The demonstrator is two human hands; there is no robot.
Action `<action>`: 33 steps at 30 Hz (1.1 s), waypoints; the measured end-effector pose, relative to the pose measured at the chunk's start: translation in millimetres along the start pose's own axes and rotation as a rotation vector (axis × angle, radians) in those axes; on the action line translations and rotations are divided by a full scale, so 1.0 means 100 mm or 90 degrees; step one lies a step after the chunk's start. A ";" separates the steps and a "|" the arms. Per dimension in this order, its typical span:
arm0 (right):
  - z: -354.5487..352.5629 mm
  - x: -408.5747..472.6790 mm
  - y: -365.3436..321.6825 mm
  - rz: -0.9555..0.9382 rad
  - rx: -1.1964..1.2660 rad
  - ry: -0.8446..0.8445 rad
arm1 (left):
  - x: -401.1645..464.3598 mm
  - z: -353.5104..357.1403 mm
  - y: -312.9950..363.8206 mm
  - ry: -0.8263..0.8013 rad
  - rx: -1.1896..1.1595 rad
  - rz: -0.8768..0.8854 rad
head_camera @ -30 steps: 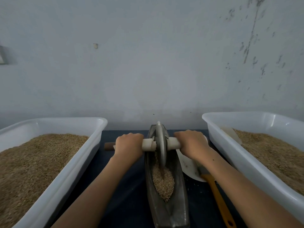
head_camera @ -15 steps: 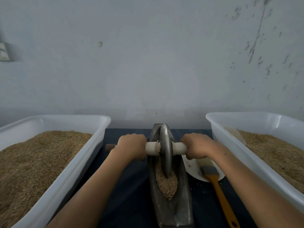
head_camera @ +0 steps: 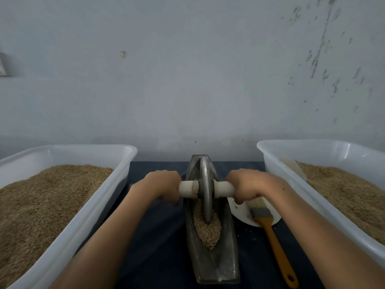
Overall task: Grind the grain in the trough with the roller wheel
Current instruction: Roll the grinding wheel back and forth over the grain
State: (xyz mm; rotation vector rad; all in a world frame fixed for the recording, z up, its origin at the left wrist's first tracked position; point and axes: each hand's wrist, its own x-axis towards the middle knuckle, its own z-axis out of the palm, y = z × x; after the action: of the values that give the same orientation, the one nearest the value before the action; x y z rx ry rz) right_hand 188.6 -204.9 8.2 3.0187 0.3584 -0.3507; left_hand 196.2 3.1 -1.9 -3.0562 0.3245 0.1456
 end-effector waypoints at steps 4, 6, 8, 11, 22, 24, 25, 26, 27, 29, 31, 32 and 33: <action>0.03 0.05 0.02 0.000 0.000 0.024 | -0.01 0.02 0.01 0.025 0.002 -0.008; 0.06 0.09 0.03 -0.002 -0.018 0.088 | 0.00 0.05 0.03 0.103 0.031 -0.015; 0.11 0.12 0.03 0.010 -0.030 0.167 | 0.01 0.09 0.06 0.208 0.056 -0.023; 0.17 0.17 0.02 0.025 -0.010 0.262 | 0.05 0.14 0.07 0.296 0.049 -0.026; 0.01 0.04 0.02 0.012 0.034 -0.015 | 0.02 0.00 -0.01 -0.016 -0.015 0.006; 0.01 0.06 0.02 0.010 0.018 0.012 | 0.02 0.00 -0.01 0.004 -0.011 0.001; 0.02 0.07 0.02 0.009 0.005 0.040 | 0.02 0.02 0.00 0.033 -0.003 -0.002; 0.04 0.08 0.03 0.009 -0.009 0.076 | 0.03 0.03 0.00 0.072 0.012 -0.005; 0.06 0.10 0.03 0.011 -0.022 0.118 | 0.04 0.05 0.01 0.117 0.026 -0.009; 0.12 0.15 0.02 0.020 -0.042 0.208 | 0.05 0.09 0.03 0.192 0.035 -0.021; 0.17 0.19 0.02 0.030 -0.028 0.272 | 0.06 0.12 0.05 0.240 0.027 -0.028; 0.18 0.19 0.02 0.032 -0.017 0.285 | 0.06 0.13 0.05 0.256 0.024 -0.028; 0.18 0.19 0.02 0.030 -0.015 0.283 | 0.06 0.13 0.05 0.262 0.022 -0.027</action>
State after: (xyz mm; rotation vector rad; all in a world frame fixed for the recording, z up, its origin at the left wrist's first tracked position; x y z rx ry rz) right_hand 203.2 -204.2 -13.8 3.0518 0.3127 0.3337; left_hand 199.5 -1.9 -15.5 -3.0341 0.2772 -0.4902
